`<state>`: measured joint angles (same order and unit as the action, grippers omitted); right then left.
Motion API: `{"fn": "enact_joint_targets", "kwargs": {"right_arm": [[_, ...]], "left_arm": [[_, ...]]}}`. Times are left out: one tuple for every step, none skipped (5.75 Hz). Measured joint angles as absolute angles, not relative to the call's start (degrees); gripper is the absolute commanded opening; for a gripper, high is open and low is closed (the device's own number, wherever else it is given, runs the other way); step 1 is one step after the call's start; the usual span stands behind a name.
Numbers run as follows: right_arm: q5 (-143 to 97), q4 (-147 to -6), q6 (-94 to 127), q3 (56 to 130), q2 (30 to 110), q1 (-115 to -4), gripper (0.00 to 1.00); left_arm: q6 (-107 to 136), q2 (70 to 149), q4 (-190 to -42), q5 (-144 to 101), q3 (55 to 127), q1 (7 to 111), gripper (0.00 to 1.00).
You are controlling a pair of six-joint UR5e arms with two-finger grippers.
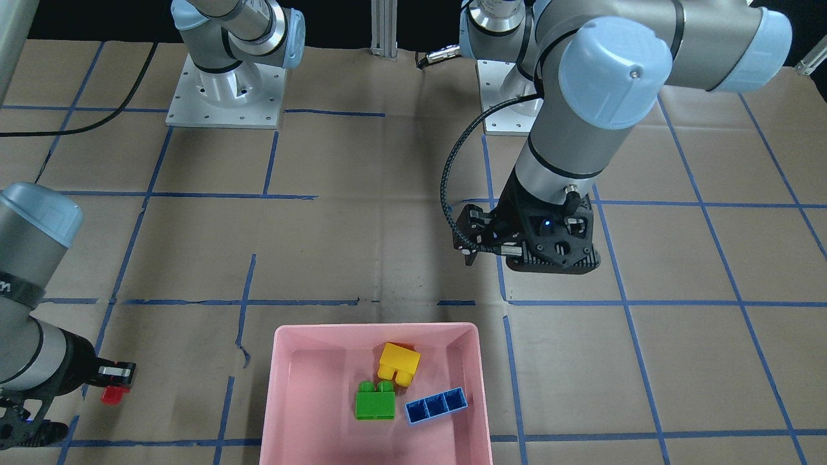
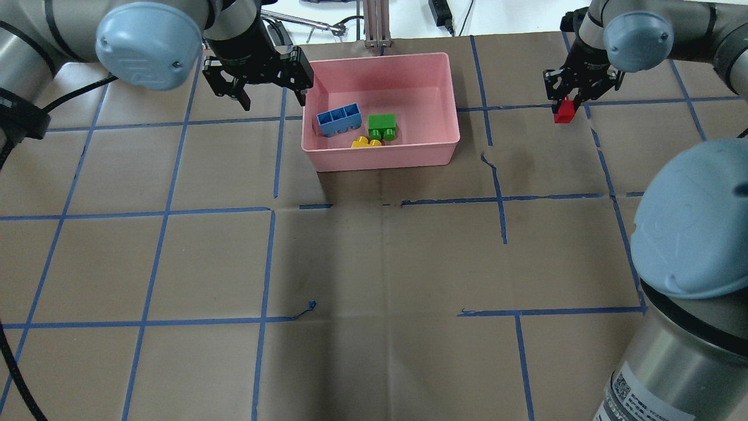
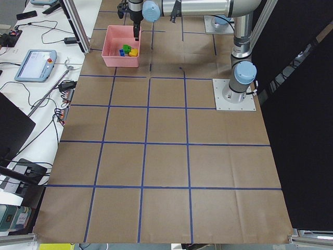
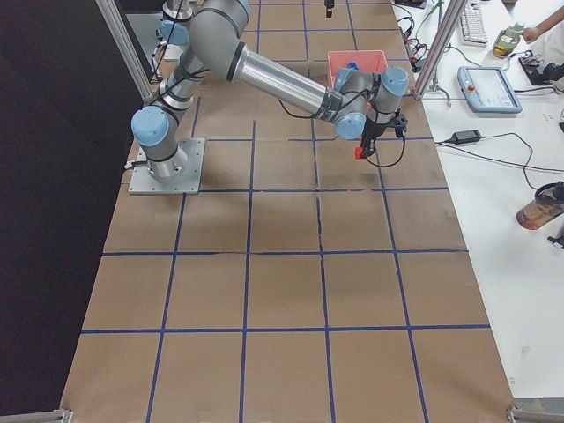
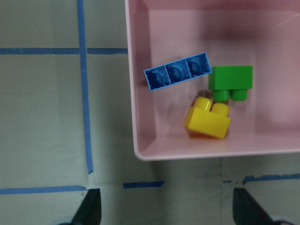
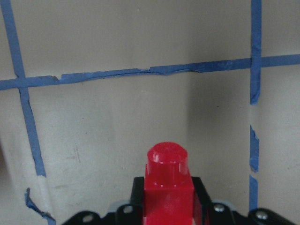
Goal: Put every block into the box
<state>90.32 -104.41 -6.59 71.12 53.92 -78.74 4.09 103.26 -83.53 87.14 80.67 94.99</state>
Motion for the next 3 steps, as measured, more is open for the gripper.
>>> {"fn": "enact_joint_targets", "kwargs": {"right_arm": [[90.06, -98.69, -5.76, 65.60, 53.96, -79.21, 0.25], [89.44, -93.49, -3.44, 60.47, 53.98, -80.72, 0.25], [88.62, -91.16, 1.48, 57.74, 53.98, -83.92, 0.25]], "left_arm": [[2.59, 99.39, -87.17, 89.30, 81.37, 94.05, 0.99], [2.33, 96.73, -88.12, 91.61, 82.36, 93.62, 0.99], [2.44, 95.14, -86.86, 91.94, 83.61, 93.52, 0.99]]}}
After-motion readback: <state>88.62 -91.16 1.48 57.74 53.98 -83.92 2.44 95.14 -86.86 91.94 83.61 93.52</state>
